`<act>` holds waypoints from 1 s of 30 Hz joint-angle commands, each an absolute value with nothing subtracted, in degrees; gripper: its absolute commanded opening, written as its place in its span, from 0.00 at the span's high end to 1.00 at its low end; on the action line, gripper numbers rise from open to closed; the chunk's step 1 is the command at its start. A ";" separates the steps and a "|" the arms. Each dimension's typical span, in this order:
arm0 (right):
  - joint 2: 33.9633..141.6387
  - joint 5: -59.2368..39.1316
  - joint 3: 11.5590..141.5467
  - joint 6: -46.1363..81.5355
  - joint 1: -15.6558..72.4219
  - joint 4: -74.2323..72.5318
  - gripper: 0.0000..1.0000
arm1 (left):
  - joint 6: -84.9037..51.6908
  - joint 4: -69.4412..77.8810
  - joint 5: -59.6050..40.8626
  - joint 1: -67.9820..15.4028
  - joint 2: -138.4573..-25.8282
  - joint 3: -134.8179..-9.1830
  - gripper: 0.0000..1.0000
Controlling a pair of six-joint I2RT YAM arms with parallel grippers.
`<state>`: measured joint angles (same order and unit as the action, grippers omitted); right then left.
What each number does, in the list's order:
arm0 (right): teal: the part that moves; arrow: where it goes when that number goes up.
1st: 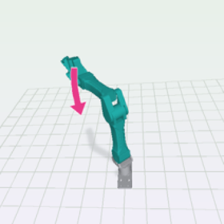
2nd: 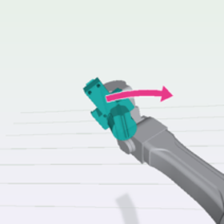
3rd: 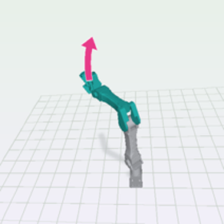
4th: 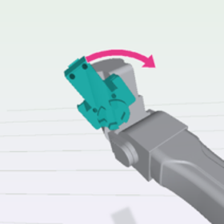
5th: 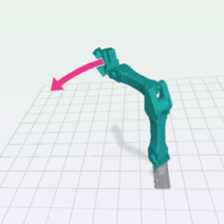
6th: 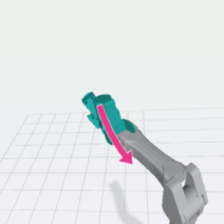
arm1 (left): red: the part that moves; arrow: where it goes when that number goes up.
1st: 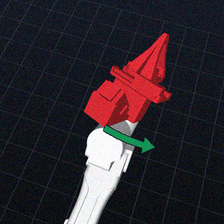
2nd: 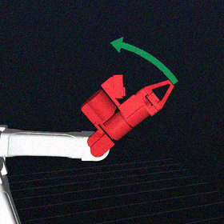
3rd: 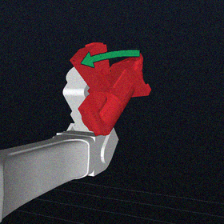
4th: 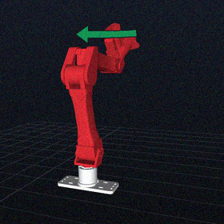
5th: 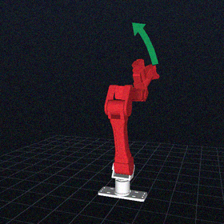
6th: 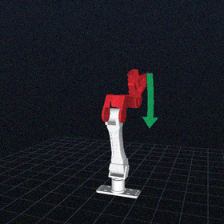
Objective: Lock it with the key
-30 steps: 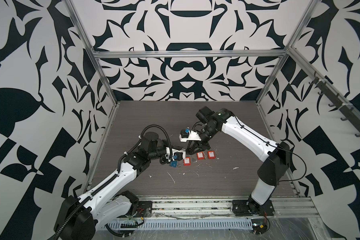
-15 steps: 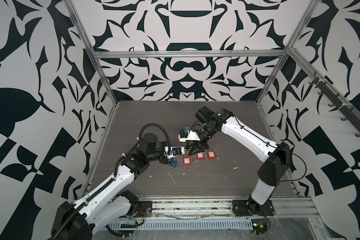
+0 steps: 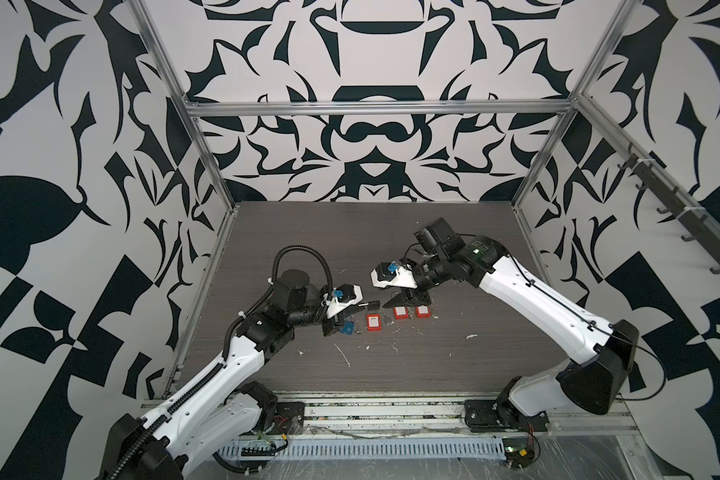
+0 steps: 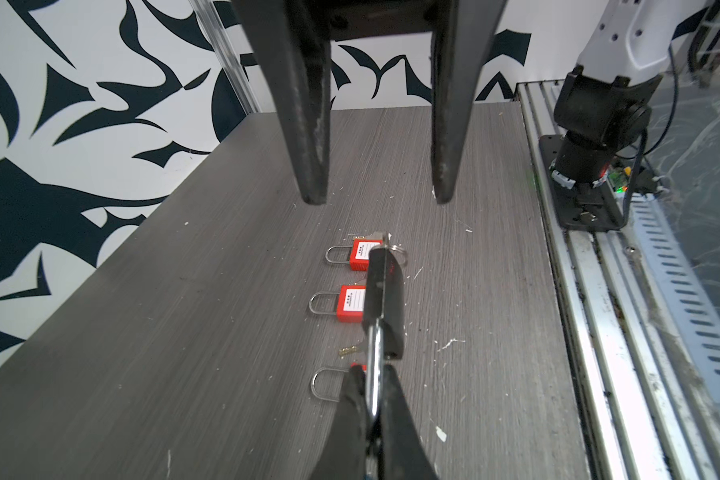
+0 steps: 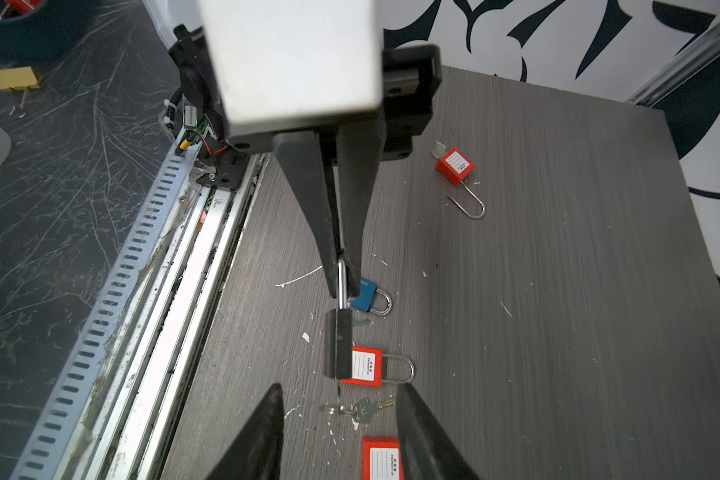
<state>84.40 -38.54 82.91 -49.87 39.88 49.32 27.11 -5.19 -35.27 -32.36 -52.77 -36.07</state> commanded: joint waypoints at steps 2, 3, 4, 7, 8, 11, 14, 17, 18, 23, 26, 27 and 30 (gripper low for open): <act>84.55 -39.84 80.87 -47.97 40.93 48.32 0.55 | 22.56 -4.85 -42.03 -30.85 -53.94 -37.10 1.00; 84.82 -39.37 80.69 -47.55 41.27 48.06 0.55 | 22.42 -4.91 -42.50 -30.70 -54.09 -37.18 1.00; 84.88 -38.86 80.62 -47.38 41.53 47.96 0.54 | 22.41 -4.85 -43.02 -30.76 -54.22 -37.30 1.00; 85.84 -37.62 80.57 -46.42 42.16 47.24 0.54 | 22.37 -4.71 -44.57 -30.69 -54.74 -37.38 1.00; 86.16 -37.64 80.60 -46.19 42.34 46.99 0.54 | 22.14 -4.45 -44.93 -30.75 -54.92 -37.44 1.00; 86.81 -37.58 80.55 -45.89 42.88 45.89 0.55 | 21.84 -4.11 -45.42 -30.75 -55.05 -37.22 1.00; 87.34 -37.71 80.34 -45.71 43.11 45.36 0.59 | 21.80 -4.04 -45.16 -30.76 -54.95 -37.13 1.00; 87.68 -37.62 80.16 -45.80 43.20 45.39 0.66 | 21.80 -4.03 -44.94 -30.71 -54.84 -37.09 1.00; 87.78 -37.62 80.16 -45.79 43.16 45.43 0.69 | 21.88 -4.06 -44.82 -30.70 -54.76 -37.08 1.00; 87.63 -38.20 80.10 -46.03 43.16 45.84 0.83 | 21.88 -3.97 -44.78 -30.74 -54.67 -36.99 1.00; 87.60 -38.77 80.25 -46.31 43.19 46.00 0.91 | 21.58 -3.89 -45.06 -30.76 -54.75 -37.09 1.00; 87.63 -38.85 80.38 -46.32 43.18 45.99 0.92 | 21.47 -4.16 -44.63 -30.75 -54.76 -37.18 1.00; 87.46 -38.58 80.59 -46.31 43.23 45.71 0.95 | 22.06 -5.71 -41.74 -30.13 -53.43 -37.11 0.75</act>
